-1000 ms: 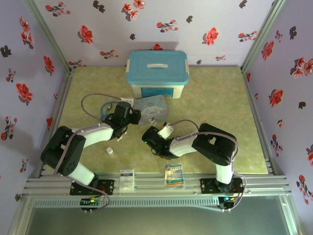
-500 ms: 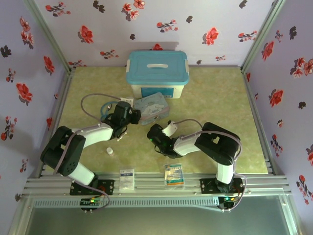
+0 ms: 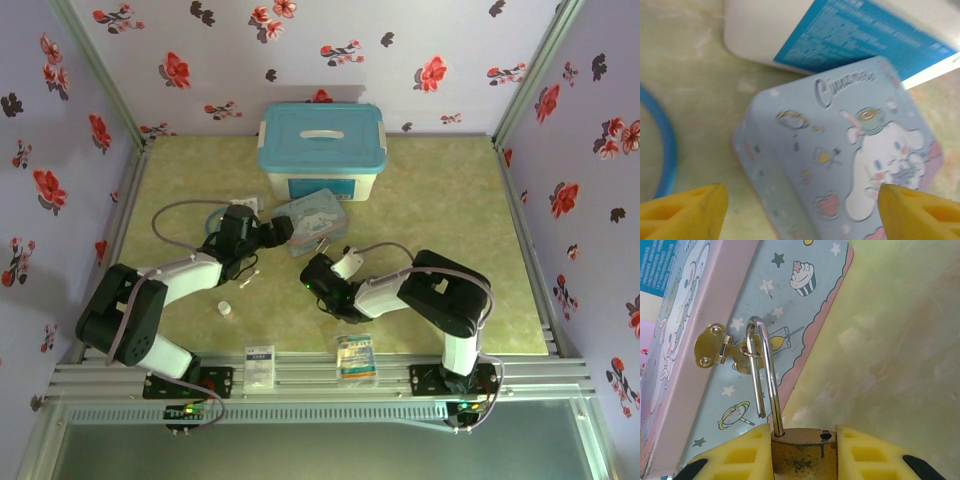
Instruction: Unlock the padlock with the key
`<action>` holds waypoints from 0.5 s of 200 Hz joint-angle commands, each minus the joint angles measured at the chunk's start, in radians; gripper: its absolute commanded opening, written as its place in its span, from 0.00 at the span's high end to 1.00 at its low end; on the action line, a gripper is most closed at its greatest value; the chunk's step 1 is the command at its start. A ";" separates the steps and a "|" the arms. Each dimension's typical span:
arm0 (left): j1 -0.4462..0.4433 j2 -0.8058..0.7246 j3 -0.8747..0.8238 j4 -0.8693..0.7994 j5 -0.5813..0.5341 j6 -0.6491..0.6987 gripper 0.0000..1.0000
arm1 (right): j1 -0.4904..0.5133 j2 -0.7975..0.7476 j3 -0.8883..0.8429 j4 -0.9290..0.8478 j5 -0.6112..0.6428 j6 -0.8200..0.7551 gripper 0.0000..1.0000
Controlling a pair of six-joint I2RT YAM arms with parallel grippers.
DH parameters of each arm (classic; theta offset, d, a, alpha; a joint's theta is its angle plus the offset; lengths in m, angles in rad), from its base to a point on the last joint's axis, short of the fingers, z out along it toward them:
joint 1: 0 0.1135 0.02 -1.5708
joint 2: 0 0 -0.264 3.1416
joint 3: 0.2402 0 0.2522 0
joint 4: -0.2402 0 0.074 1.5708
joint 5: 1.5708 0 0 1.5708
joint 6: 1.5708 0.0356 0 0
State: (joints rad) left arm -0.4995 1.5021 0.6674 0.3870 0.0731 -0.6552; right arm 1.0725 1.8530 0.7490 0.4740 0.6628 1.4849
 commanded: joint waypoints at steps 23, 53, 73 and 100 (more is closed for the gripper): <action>-0.029 0.141 0.081 -0.024 -0.021 -0.039 0.24 | 0.005 0.007 -0.014 0.003 0.072 0.003 0.83; -0.039 0.202 0.130 -0.204 -0.147 0.049 0.44 | -0.004 0.002 -0.036 0.034 0.081 0.009 0.84; -0.040 0.232 0.128 -0.260 -0.210 0.096 0.53 | -0.029 0.004 -0.046 0.059 0.070 0.008 0.84; -0.026 0.254 0.078 -0.236 -0.242 0.108 0.58 | -0.059 -0.018 -0.058 0.086 0.078 -0.033 0.84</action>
State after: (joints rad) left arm -0.5461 1.6787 0.8124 0.3149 -0.0383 -0.6239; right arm 1.0538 1.8530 0.7155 0.5274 0.6601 1.4834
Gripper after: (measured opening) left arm 0.428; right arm 0.270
